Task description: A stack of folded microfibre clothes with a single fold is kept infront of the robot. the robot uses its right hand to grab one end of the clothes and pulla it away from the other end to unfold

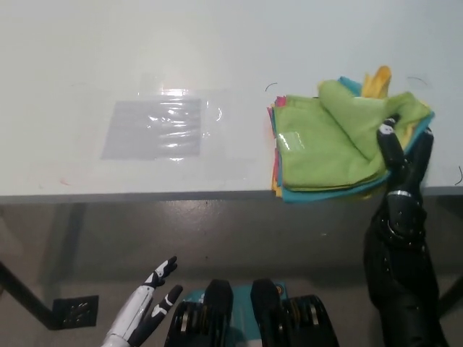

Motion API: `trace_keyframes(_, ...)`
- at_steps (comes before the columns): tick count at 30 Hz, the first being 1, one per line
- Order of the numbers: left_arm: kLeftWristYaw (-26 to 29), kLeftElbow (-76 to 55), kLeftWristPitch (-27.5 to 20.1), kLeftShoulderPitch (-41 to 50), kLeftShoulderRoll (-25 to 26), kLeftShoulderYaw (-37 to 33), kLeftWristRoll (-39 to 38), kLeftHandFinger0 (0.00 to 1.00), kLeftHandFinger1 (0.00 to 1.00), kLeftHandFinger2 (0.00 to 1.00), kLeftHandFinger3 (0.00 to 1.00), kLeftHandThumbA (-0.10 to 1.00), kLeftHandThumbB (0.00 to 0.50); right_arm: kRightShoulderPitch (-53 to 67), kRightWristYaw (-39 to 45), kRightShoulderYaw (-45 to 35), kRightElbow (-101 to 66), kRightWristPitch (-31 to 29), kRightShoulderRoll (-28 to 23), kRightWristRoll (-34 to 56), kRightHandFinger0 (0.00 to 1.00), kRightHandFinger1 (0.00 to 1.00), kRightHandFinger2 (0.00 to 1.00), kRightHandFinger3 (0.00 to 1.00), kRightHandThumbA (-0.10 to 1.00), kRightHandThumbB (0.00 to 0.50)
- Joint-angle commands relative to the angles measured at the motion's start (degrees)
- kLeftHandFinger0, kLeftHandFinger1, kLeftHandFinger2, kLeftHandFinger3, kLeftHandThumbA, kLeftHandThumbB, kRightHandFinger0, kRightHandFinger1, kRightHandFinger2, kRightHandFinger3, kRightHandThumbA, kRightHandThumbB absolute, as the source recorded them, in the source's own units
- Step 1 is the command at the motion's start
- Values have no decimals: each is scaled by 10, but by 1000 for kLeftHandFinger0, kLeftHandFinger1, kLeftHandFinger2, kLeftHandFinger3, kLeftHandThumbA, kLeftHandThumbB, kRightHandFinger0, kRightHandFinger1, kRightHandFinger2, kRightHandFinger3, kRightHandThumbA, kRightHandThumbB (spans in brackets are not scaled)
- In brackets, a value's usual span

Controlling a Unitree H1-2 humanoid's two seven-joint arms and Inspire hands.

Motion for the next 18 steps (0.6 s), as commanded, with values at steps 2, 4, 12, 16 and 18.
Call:
trace_keyframes(2,20,-15,-23,10,10,13,0,1000,1000,1000,1000,1000,500,-53,51,-103,45,-97,26,212,879,1000,1000,1000,597,64)
trace_keyframes(4,20,-15,-22,10,11,13,2,1000,1000,1000,1000,1000,500,-63,75,-137,67,-99,27,258,1000,1000,1000,1000,599,84)
trace_keyframes(12,18,-8,-26,10,12,13,-2,1000,1000,1000,1000,1000,500,-68,123,-173,122,-102,19,281,1000,1000,1000,1000,949,193)
trace_keyframes(16,19,-9,-28,13,12,13,-2,1000,1000,1000,1000,1000,500,-68,143,-170,148,-128,16,272,1000,1000,1000,1000,966,179)
trace_keyframes(18,17,-10,-26,14,12,14,-3,1000,1000,1000,1000,1000,500,-67,154,-162,156,-138,13,267,1000,1000,1000,1000,940,190)
